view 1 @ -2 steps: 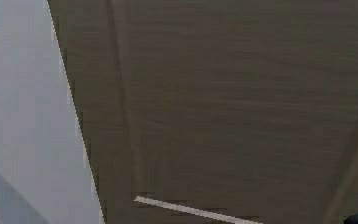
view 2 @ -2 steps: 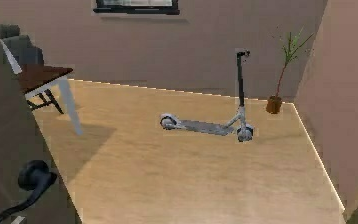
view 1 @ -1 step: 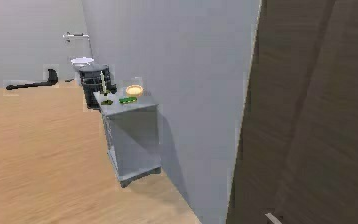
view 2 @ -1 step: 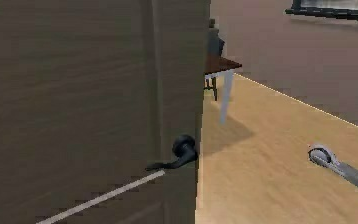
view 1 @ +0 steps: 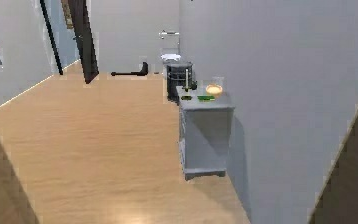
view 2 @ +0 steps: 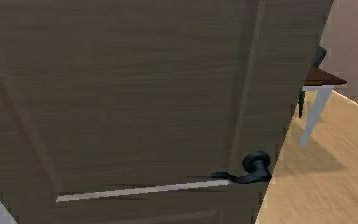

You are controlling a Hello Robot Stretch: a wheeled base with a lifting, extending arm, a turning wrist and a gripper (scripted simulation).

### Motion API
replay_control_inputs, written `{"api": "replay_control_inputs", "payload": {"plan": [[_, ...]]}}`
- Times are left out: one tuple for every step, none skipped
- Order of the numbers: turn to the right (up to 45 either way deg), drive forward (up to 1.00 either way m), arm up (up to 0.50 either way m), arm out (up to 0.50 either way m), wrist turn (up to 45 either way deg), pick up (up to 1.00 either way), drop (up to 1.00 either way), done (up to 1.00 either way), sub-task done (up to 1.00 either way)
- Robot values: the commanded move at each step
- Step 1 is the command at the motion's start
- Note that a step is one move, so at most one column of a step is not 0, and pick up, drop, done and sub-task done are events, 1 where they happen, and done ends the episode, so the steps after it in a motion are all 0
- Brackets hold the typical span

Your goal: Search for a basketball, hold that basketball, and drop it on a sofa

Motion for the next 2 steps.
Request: {"api": "replay_control_inputs", "payload": {"plan": [[-3.0, 0.00, 0.00, 0.00, 0.0, 0.00, 0.00, 0.00, 0.00], [0.0, 0.30, 0.00, 0.00, 0.0, 0.00, 0.00, 0.00, 0.00]]}}
